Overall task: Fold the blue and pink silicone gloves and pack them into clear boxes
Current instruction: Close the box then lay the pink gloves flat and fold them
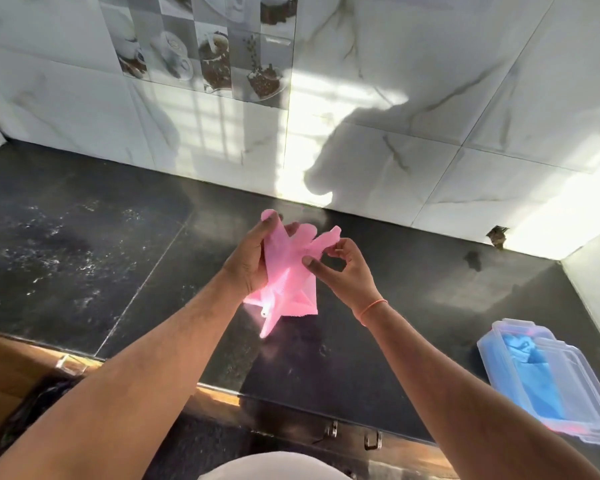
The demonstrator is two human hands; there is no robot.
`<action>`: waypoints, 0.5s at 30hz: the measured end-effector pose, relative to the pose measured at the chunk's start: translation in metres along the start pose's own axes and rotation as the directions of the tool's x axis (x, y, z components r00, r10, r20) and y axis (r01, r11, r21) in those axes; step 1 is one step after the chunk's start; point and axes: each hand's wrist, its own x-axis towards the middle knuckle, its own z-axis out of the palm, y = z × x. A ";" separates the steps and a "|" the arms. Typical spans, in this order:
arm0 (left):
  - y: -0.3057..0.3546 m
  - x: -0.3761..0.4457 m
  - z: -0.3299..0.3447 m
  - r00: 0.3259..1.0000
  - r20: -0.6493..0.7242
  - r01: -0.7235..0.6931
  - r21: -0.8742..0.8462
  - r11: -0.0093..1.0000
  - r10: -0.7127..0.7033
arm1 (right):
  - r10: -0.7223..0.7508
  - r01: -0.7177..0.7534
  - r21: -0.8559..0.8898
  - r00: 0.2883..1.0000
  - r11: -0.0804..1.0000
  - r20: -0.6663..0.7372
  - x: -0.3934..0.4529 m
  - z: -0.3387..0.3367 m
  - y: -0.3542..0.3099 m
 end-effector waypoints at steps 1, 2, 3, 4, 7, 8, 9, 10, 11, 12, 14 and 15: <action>0.002 0.001 0.003 1.000 0.014 0.013 -0.018 1.000 -0.013 | 0.000 -0.001 0.028 0.999 1.000 0.044 -0.001 -0.003 0.000; 0.003 0.002 0.006 0.999 0.031 0.029 -0.014 0.999 -0.028 | 0.004 -0.010 0.064 0.996 0.998 0.094 -0.002 -0.006 -0.001; 0.003 0.002 0.010 0.998 0.047 0.049 0.006 0.999 -0.049 | 0.011 -0.024 0.098 0.991 0.995 0.135 -0.002 -0.009 -0.001; 0.002 0.005 0.014 0.997 0.055 0.055 0.032 0.998 -0.057 | 0.019 -0.041 0.130 0.986 0.991 0.166 -0.004 -0.013 -0.001; -0.002 0.011 0.031 0.999 0.018 0.028 0.076 0.997 -0.029 | 0.087 -0.125 0.144 0.965 0.982 0.246 -0.012 -0.026 0.002; -0.004 0.014 0.037 1.000 -0.004 0.008 0.101 0.995 -0.008 | 0.118 -0.156 0.122 0.955 0.980 0.273 -0.016 -0.031 0.005; -0.006 0.017 0.043 1.000 -0.023 -0.006 0.139 0.990 0.009 | 0.149 -0.186 0.106 0.945 0.977 0.291 -0.021 -0.035 0.010; -0.010 0.020 0.047 0.999 -0.031 -0.005 0.184 0.983 0.011 | 0.178 -0.216 0.100 0.939 0.971 0.294 -0.025 -0.040 0.016; -0.014 0.023 0.050 1.000 -0.017 0.020 0.219 0.976 -0.016 | 0.205 -0.243 0.104 0.936 0.964 0.287 -0.030 -0.045 0.022; -0.019 0.026 0.051 0.998 0.007 0.061 0.254 0.965 -0.065 | 0.227 -0.265 0.112 0.934 0.958 0.275 -0.034 -0.050 0.027; -0.033 0.033 0.051 0.981 0.056 0.161 0.286 0.945 -0.184 | 0.263 -0.303 0.130 0.931 0.944 0.254 -0.045 -0.062 0.039; -0.042 0.037 0.051 0.969 0.087 0.200 0.263 0.944 -0.230 | 0.282 -0.321 0.136 0.928 0.937 0.245 -0.051 -0.069 0.045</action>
